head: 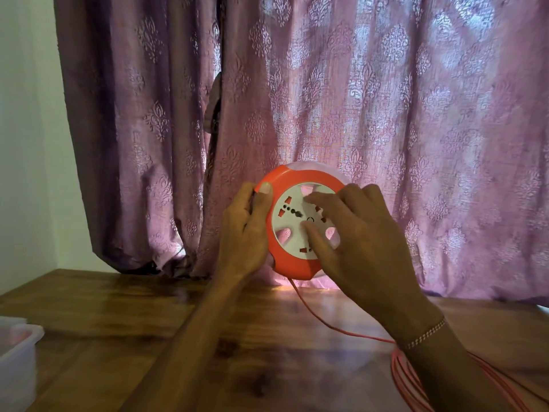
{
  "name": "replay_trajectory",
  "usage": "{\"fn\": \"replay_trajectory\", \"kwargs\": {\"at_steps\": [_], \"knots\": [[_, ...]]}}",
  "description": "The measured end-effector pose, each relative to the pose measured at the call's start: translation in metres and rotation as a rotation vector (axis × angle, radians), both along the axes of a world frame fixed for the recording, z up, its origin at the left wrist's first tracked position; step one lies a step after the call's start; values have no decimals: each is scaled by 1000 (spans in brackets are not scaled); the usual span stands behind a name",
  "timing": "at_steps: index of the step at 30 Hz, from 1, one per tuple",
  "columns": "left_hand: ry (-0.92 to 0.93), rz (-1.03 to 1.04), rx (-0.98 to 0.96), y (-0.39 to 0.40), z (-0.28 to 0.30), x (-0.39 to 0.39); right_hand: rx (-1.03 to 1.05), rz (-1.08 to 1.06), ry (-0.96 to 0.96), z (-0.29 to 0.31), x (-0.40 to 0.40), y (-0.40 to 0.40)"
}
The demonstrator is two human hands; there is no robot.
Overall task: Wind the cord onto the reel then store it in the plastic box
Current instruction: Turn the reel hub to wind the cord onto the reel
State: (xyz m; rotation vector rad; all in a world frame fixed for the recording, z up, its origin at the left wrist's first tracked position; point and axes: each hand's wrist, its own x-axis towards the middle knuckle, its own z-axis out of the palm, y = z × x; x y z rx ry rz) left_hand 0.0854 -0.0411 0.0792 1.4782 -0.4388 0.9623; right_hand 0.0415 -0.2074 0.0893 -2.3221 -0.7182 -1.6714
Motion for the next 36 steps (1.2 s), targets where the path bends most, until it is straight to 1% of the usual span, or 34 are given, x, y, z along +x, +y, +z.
{"fn": "replay_trajectory", "kwargs": {"at_steps": [3, 6, 8, 13, 18, 21, 25, 28, 31, 34, 36], "knots": [[6, -16, -7, 1, 1, 0, -152, 104, 37, 1, 0, -5], [1, -10, -1, 1, 1, -1, -254, 47, 125, -1, 3, -7], [-3, -9, 0, 1, 0, -1, -254, 5, 130, -1, 4, -6], [-21, -4, 30, 1, 0, -1, -251, -78, 66, -1, 0, -4], [-26, 5, 41, 0, -1, -2, -183, -123, 84, 0, -6, -1], [-34, 2, 33, -1, 0, -2, -101, -142, 88, -2, -5, 0], [-39, -2, 4, -1, 1, 0, 72, -112, 98, -2, -1, 4], [-25, 6, 8, -1, -1, 1, 44, -115, 91, -3, 1, 4], [-18, -3, -3, 0, -2, 1, 8, -104, 14, -1, 2, 0], [-7, -7, -5, 1, 0, 0, -96, -8, -79, 3, 2, -7], [-4, -2, 0, 0, 0, -2, -190, 72, -43, 5, 2, -11]]}}
